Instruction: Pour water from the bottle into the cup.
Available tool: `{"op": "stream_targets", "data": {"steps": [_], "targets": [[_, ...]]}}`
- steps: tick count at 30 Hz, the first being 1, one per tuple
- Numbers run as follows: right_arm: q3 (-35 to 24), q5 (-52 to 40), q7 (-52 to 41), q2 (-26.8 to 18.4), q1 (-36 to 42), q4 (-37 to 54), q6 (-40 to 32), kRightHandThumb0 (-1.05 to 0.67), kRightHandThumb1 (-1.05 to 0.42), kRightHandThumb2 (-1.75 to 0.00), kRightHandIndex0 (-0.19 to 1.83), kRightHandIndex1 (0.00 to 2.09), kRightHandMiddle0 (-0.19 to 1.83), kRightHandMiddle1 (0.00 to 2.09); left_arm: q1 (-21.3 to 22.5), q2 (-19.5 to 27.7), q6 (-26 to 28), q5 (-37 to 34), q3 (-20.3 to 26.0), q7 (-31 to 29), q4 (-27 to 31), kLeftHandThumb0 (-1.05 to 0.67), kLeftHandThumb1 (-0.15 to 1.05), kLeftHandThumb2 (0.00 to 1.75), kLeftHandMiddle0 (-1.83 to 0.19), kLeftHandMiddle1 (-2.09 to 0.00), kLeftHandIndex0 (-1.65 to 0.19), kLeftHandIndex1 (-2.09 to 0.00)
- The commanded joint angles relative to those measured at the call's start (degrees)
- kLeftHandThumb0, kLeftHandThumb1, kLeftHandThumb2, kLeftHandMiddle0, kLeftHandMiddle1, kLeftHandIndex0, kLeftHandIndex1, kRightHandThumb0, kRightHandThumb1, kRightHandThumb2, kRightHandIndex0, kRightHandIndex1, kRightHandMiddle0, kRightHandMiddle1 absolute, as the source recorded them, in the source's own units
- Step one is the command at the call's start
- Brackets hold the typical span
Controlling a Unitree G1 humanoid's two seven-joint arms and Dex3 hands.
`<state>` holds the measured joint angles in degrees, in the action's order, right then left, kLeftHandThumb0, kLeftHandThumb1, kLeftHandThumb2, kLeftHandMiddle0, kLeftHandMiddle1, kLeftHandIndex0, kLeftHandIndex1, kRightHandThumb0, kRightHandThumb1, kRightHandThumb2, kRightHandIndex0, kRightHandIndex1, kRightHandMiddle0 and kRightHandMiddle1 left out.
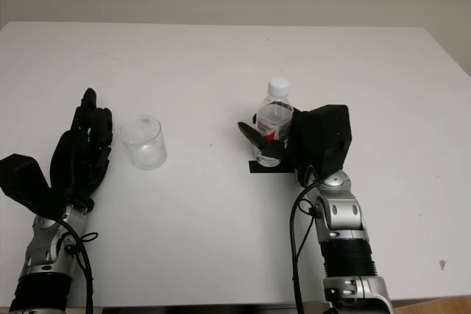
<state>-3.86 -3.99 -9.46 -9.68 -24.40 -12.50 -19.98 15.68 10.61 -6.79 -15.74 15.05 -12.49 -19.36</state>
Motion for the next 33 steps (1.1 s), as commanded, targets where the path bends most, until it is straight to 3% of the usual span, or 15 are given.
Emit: {"op": "stream_targets", "data": {"steps": [1,2,3,6,8,12,27,33], "targets": [[1.2,1.2,-1.1,-1.4,1.6,0.2,2.4,-0.32,-0.99,-0.13,0.73,2.09,0.59,2.09,-0.3,0.5,-0.2,-0.2,0.4,-0.4,0.8,-0.71,1.05,0.51,0.17,-0.05,0.15,-0.05],[2.2,2.2,-2.4,-2.6,2.0,0.5,3.2,-0.47,-0.97,-0.08,0.19,1.81,0.13,1.84,-0.3,0.5,-0.3,-0.3,0.4,-0.6,0.7,-0.7,1.05,0.51,0.17,-0.05,0.15,-0.05],[2.8,2.5,-3.9,-3.5,2.4,0.8,3.6,-0.57,-0.95,-0.06,0.0,1.42,-0.03,1.44,-0.3,0.5,-0.3,-0.5,0.5,-0.6,0.8,-0.7,1.05,0.51,0.17,-0.05,0.15,-0.05],[3.4,2.1,-8.0,-5.3,3.3,0.9,5.3,-0.72,-0.91,-0.05,-0.14,0.32,-0.13,0.4,-0.2,0.7,-0.1,-0.4,0.6,-0.5,0.7,-0.7,1.05,0.51,0.16,-0.06,0.15,-0.05],[3.2,1.7,-9.7,-5.9,3.7,0.6,5.9,-0.76,-0.91,-0.05,-0.18,0.09,-0.17,0.17,-0.1,0.9,0.0,-0.4,0.7,-0.6,0.6,-0.69,1.05,0.51,0.16,-0.06,0.15,-0.05],[2.9,1.8,-10.4,-6.3,4.5,0.7,6.0,-0.82,-0.89,-0.05,-0.19,0.0,-0.19,0.01,0.0,1.0,0.0,-0.3,0.7,-0.7,0.5,-0.69,1.05,0.51,0.16,-0.05,0.15,-0.05],[2.0,3.5,-5.0,-5.6,8.4,1.3,9.0,-0.94,-0.9,-0.06,-0.19,0.0,-0.19,0.0,-0.1,1.3,0.2,-0.4,0.9,-1.2,0.4,-0.69,1.05,0.52,0.16,-0.05,0.14,-0.06],[3.3,8.4,-0.7,-5.6,9.6,-4.3,24.7,-0.99,-0.92,-0.06,-0.19,0.0,-0.19,0.0,-0.2,1.2,0.2,-0.7,1.1,-1.6,0.5,-0.69,1.05,0.51,0.16,-0.06,0.14,-0.06]]}}
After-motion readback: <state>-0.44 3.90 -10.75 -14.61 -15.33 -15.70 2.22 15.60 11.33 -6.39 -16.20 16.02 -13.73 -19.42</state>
